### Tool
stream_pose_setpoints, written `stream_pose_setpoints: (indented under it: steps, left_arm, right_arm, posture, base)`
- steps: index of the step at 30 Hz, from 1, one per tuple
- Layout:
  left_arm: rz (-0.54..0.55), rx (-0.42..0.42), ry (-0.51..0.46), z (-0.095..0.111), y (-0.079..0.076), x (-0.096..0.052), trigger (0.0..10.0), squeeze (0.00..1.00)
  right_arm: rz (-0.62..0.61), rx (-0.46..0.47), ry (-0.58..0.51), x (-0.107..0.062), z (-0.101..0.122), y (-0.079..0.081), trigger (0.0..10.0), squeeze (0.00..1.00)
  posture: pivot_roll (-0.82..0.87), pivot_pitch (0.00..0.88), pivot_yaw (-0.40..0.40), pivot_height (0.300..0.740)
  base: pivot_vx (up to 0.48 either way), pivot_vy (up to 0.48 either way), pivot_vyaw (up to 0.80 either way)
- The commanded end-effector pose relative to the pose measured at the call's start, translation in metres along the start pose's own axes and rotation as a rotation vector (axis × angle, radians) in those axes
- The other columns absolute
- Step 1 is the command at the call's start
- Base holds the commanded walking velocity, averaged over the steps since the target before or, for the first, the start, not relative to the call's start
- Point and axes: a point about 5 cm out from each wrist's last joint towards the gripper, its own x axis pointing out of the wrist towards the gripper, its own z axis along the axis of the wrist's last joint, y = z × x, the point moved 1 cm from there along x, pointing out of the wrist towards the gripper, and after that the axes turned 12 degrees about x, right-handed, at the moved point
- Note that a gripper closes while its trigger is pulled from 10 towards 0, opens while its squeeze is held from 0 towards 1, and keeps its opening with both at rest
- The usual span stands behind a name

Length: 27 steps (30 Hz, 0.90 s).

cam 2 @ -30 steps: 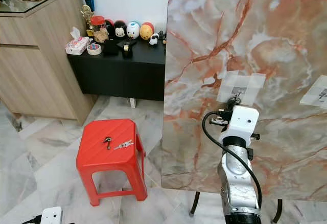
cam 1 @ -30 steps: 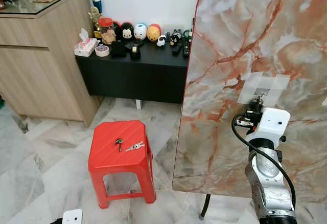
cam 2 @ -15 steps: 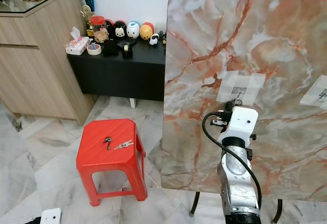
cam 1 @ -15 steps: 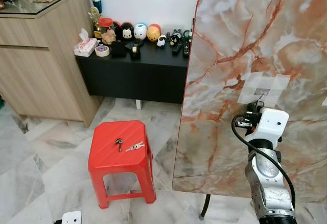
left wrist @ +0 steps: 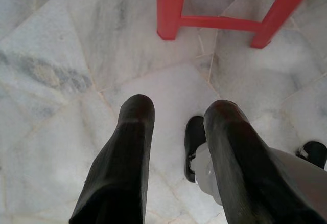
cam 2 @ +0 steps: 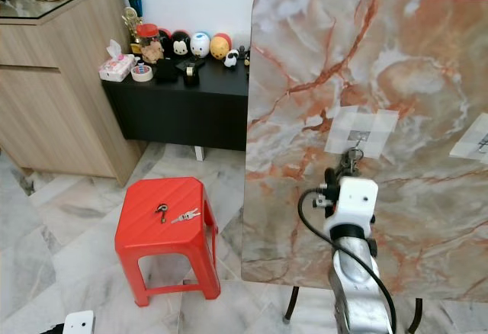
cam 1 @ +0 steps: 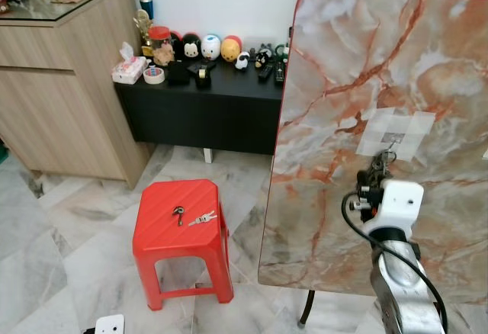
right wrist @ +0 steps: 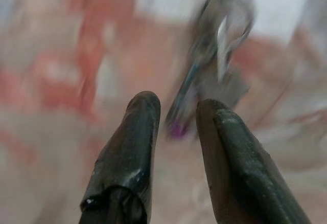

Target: Hang keys on a hook

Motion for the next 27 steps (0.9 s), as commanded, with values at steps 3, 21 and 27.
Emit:
stream_pose_setpoints:
  steps: [3, 21, 27]
  left_arm:
    - [-0.003, -0.003, 0.035, -0.008, -0.002, -0.002, 10.0, 0.00]
    - [-0.018, -0.007, 0.040, -0.010, 0.001, -0.002, 10.0, 0.00]
    - [-0.022, -0.022, 0.036, -0.010, 0.004, -0.002, 10.0, 0.00]
  right_arm:
    - [0.021, -0.052, 0.126, -0.012, -0.019, -0.005, 10.0, 0.00]
    - [-0.199, 0.005, 0.979, -0.102, -0.193, -0.042, 10.0, 0.00]
    - [-0.176, -0.035, 1.037, -0.113, -0.200, -0.044, 10.0, 0.00]
  posture:
    - [0.02, 0.000, -0.046, 0.740]
    - [0.03, 0.000, -0.014, 0.740]
    - [0.04, 0.000, -0.015, 0.740]
  base:
    - [0.000, 0.000, 0.00]
    - [0.000, 0.000, 0.00]
    - [0.000, 0.000, 0.00]
